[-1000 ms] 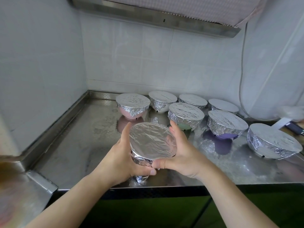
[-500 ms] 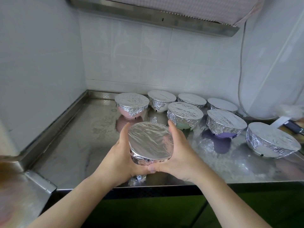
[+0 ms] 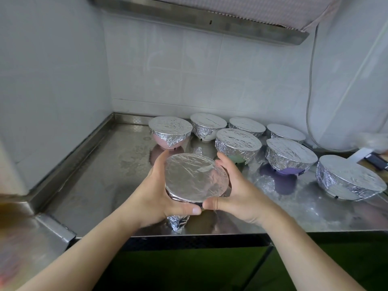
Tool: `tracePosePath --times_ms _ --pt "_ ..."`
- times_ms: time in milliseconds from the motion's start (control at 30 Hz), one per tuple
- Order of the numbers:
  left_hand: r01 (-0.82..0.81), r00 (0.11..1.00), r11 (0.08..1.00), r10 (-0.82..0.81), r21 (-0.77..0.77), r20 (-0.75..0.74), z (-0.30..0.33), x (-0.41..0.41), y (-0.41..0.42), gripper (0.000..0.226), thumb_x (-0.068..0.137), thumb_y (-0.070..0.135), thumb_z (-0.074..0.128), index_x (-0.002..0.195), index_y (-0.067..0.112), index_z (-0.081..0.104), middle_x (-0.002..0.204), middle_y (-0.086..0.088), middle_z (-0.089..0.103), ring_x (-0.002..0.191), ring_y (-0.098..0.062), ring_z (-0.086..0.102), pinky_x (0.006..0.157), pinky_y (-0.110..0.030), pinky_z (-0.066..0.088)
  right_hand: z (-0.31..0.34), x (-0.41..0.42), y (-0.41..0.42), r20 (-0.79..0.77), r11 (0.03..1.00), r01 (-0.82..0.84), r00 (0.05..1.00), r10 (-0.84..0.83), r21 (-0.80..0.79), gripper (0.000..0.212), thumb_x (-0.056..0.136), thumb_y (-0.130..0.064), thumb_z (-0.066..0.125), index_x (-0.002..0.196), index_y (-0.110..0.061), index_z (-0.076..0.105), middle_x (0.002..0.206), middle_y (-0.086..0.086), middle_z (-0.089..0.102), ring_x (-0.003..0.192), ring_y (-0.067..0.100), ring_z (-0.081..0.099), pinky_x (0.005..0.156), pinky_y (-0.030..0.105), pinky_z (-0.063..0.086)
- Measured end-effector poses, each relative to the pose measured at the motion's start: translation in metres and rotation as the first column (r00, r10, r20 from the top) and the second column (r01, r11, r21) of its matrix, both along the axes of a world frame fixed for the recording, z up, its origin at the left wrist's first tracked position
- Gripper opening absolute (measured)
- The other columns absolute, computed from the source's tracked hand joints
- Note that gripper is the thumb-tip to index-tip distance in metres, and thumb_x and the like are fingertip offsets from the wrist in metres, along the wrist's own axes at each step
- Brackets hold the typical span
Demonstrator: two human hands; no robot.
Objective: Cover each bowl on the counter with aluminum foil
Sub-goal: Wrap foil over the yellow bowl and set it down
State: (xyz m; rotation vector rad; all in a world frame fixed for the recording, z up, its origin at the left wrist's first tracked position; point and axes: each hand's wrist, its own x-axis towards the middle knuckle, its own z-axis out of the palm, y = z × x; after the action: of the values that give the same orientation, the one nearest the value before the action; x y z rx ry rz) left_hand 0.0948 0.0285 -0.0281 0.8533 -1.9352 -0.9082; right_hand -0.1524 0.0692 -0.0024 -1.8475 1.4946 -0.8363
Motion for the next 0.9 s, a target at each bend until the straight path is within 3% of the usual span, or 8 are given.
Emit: tracePosePath --times_ms 167,367,500,600,700,767,900 --pt "-0.06 0.998 0.997 0.058 -0.04 -0.035 -0.004 -0.006 0.004 0.136 0.052 0.055 0.102 0.159 0.034 0.022 0.147 0.033 0.045 0.143 0.008 0.038 0.112 -0.016 0.034 -0.004 0.001 0.0 0.012 1.0 -0.01 1.0 0.01 0.001 0.14 0.06 -0.069 0.09 0.165 -0.049 0.0 0.171 -0.031 0.011 0.151 -0.012 0.016 0.12 0.024 0.017" --pt "-0.146 0.989 0.986 0.143 -0.08 -0.046 -0.004 -0.011 0.013 0.129 0.05 0.06 0.101 0.153 0.044 0.025 0.144 0.036 0.047 0.134 0.015 0.043 0.1 -0.001 0.035 -0.018 0.009 -0.002 0.195 0.999 -0.046 0.98 0.042 0.015 0.149 0.053 -0.08 0.089 0.165 -0.046 -0.003 0.172 -0.028 0.001 0.153 -0.011 0.016 0.13 0.033 0.018" --pt "-0.201 0.98 0.977 0.2 -0.065 -0.026 -0.005 -0.01 0.016 0.129 0.047 0.066 0.099 0.148 0.052 0.022 0.137 0.039 0.051 0.127 0.019 0.047 0.094 0.001 0.037 -0.019 0.01 -0.004 0.241 0.998 -0.059 0.969 0.053 0.02 0.153 0.051 -0.079 0.09 0.166 -0.044 -0.004 0.173 -0.025 -0.001 0.157 -0.006 0.013 0.132 0.038 0.016" --pt "-0.21 0.978 0.976 0.208 -0.056 -0.029 -0.006 -0.01 0.017 0.132 0.047 0.064 0.1 0.151 0.046 0.021 0.133 0.046 0.049 0.124 0.023 0.046 0.092 0.003 0.036 -0.022 0.008 -0.006 0.284 0.997 -0.077 0.956 0.073 0.005 0.151 0.052 -0.078 0.091 0.167 -0.043 -0.001 0.173 -0.025 0.001 0.157 -0.005 0.014 0.131 0.035 0.016" --pt "-0.194 0.98 0.98 0.191 -0.041 -0.058 -0.007 -0.012 0.018 0.13 0.049 0.054 0.102 0.148 0.045 0.019 0.129 0.056 0.043 0.123 0.029 0.041 0.091 0.006 0.032 -0.021 0.011 -0.007 0.477 0.998 -0.056 0.879 0.032 0.036 0.136 0.059 -0.079 0.086 0.167 -0.042 0.014 0.17 -0.026 0.017 0.154 -0.008 0.021 0.131 0.038 0.015" --pt "-0.196 0.979 0.98 0.194 -0.028 -0.069 -0.007 -0.015 0.019 0.129 0.049 0.052 0.102 0.145 0.047 0.016 0.127 0.061 0.039 0.123 0.032 0.038 0.091 0.007 0.03 -0.02 0.02 -0.01 0.623 0.995 0.05 0.777 -0.092 0.085 0.111 0.068 -0.078 0.076 0.163 -0.043 0.03 0.163 -0.027 0.036 0.146 -0.012 0.033 0.131 0.042 0.016" --pt "-0.2 0.978 0.979 0.197 -0.03 -0.07 -0.011 -0.02 0.022 0.131 0.048 0.054 0.103 0.15 0.044 0.023 0.138 0.041 0.048 0.131 0.019 0.044 0.097 0.002 0.033 -0.022 0.045 -0.016 0.69 0.937 0.337 0.657 -0.305 0.093 0.07 0.086 -0.064 0.058 0.152 -0.041 0.051 0.152 -0.021 0.053 0.142 0.002 0.046 0.127 0.045 0.03"
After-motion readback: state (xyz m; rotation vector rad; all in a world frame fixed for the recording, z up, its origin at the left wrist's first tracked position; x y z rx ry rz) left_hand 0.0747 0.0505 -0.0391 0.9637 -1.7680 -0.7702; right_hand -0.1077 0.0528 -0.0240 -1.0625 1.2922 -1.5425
